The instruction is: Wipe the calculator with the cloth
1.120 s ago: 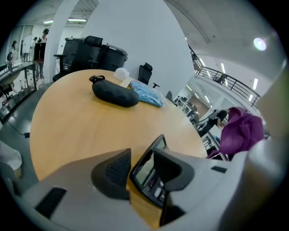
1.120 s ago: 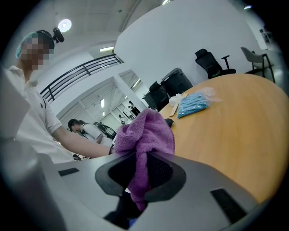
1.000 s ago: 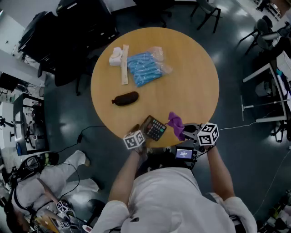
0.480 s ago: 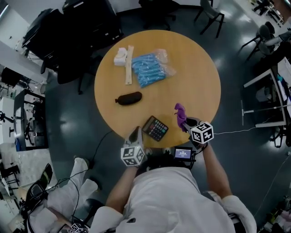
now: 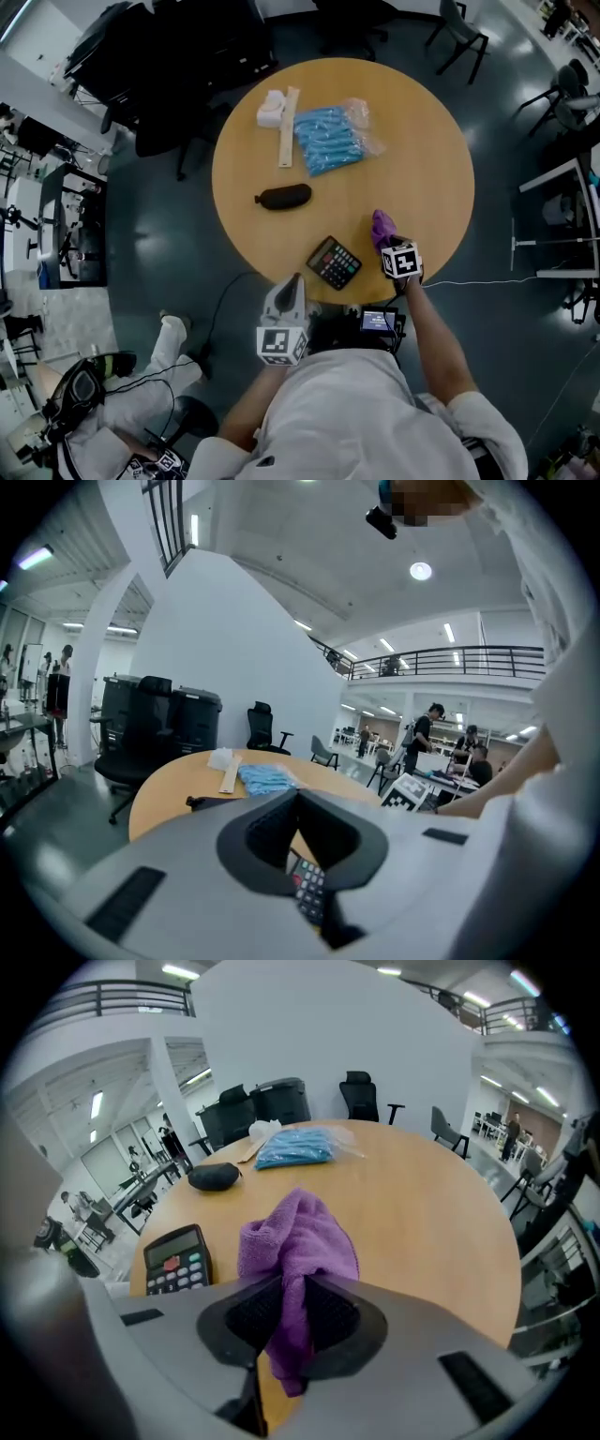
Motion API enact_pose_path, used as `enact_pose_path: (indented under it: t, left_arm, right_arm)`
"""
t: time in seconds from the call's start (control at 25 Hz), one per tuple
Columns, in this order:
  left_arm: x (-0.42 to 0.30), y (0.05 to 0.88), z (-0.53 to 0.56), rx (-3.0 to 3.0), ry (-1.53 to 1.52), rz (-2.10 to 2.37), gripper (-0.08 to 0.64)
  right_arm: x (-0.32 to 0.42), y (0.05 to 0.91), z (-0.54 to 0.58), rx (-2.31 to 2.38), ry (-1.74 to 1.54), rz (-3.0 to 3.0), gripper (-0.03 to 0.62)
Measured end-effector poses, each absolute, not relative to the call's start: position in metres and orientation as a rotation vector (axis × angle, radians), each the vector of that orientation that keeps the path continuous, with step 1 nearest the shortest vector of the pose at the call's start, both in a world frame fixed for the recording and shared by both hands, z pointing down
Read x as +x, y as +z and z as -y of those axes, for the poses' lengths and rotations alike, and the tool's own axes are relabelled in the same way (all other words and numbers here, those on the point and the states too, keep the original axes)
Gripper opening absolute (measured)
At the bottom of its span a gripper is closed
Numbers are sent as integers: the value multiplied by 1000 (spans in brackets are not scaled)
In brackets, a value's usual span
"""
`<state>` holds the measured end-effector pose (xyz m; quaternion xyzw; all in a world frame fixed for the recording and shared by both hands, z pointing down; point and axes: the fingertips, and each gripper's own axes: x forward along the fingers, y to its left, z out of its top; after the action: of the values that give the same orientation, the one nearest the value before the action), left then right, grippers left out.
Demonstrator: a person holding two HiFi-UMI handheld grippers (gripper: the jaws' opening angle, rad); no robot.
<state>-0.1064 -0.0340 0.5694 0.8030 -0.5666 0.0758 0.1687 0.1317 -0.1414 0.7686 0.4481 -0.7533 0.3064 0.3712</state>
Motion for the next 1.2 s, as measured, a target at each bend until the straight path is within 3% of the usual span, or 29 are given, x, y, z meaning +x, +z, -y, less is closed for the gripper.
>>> enact_pose_path:
  t: [0.4, 0.72, 0.88, 1.04, 1.2]
  left_arm:
    - [-123, 565, 20, 2263, 222, 1666, 8]
    - [-128, 553, 24, 2288, 175, 1681, 8]
    - [-130, 533, 33, 2341, 141, 1717, 8]
    - [-136, 492, 38, 2389, 92, 1785, 8]
    - [-134, 455, 36, 2437, 48, 1824, 8]
  right_arm:
    - [109, 794, 136, 1158, 828, 1880, 107]
    - [110, 745, 136, 1258, 852, 1994, 140]
    - [117, 684, 126, 1337, 748, 2108, 135]
    - [117, 558, 95, 1534, 391, 2358, 40]
    - [109, 454, 53, 1683, 108, 2539, 17]
